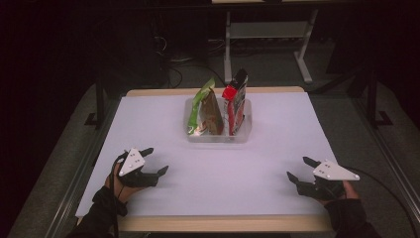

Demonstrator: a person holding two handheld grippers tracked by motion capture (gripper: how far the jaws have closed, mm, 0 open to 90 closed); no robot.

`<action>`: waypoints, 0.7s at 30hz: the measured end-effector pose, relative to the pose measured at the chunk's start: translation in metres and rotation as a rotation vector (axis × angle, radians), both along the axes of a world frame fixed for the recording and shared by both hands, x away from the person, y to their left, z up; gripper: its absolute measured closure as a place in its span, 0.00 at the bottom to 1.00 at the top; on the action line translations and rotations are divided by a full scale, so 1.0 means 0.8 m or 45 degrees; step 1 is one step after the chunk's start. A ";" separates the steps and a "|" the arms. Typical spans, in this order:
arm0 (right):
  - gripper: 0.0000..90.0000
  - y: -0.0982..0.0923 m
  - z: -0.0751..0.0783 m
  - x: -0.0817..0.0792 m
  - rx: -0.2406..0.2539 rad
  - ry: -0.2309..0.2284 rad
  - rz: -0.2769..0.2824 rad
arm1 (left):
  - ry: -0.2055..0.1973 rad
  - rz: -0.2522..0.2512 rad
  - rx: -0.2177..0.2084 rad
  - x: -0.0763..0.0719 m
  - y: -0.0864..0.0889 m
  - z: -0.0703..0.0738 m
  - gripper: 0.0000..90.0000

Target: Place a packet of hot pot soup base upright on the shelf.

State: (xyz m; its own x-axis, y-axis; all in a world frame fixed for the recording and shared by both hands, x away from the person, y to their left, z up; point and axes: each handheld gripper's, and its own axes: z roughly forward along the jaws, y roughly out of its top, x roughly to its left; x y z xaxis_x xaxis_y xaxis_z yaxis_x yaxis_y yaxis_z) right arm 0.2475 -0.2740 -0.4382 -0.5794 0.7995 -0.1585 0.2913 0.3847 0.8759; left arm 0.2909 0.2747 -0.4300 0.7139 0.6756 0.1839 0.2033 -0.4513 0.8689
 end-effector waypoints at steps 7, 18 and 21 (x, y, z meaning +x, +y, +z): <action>0.23 -0.014 0.001 -0.005 0.018 -0.009 -0.056 | 0.004 0.079 -0.049 -0.013 0.039 0.001 0.19; 0.23 -0.026 0.001 -0.010 0.043 -0.056 -0.107 | -0.061 0.156 -0.124 -0.030 0.092 -0.002 0.20; 0.22 -0.033 -0.004 -0.011 0.059 -0.066 -0.143 | -0.074 0.171 -0.150 -0.035 0.101 -0.002 0.20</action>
State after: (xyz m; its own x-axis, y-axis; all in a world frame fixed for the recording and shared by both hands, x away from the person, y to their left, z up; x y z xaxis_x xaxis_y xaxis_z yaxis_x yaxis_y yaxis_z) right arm 0.2390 -0.3002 -0.4414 -0.4778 0.8661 -0.1471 0.2840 0.3108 0.9071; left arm 0.2629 0.3557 -0.4316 0.6063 0.7835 0.1359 0.2030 -0.3177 0.9262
